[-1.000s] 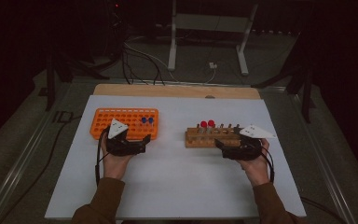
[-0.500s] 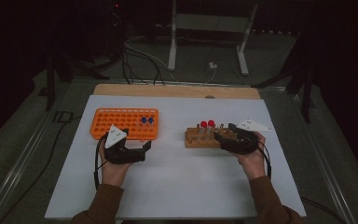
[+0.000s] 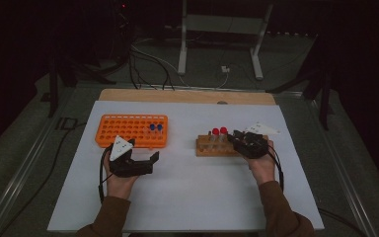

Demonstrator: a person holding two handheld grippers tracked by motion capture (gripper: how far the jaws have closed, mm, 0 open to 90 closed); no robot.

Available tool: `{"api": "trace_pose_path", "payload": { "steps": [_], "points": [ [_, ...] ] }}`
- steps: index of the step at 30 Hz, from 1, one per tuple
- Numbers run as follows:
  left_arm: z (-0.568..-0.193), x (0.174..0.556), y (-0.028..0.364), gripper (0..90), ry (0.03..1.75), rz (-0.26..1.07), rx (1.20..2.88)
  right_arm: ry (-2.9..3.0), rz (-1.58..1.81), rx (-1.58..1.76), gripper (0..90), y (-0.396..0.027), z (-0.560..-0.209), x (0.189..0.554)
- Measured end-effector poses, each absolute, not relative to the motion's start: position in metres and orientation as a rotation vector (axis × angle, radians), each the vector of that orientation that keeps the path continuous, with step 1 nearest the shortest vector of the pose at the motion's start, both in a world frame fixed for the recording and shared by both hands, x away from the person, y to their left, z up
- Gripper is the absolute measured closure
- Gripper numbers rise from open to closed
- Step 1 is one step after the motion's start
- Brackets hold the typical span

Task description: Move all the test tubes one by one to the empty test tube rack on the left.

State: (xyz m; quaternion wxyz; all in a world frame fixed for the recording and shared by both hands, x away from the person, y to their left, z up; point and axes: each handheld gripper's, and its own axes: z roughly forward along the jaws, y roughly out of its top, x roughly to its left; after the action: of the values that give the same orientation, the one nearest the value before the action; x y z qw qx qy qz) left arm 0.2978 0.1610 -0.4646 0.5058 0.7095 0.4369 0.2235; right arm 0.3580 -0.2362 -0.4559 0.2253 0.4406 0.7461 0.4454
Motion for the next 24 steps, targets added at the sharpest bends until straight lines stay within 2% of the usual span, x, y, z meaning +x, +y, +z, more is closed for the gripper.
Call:
{"api": "trace_pose_path", "payload": {
  "steps": [6,24],
  "points": [
    [-0.4664,0.2974,0.1604,0.4,1.058,0.537,1.715,2.067,1.209,1.223,72.7,-0.2333,-0.4614,0.3622],
    [-0.4693,0.2972,0.1555,0.4,1.050,0.531,1.741,2.043,1.213,1.210,76.0,-0.2310,-0.4608,0.3604]
  ]
}}
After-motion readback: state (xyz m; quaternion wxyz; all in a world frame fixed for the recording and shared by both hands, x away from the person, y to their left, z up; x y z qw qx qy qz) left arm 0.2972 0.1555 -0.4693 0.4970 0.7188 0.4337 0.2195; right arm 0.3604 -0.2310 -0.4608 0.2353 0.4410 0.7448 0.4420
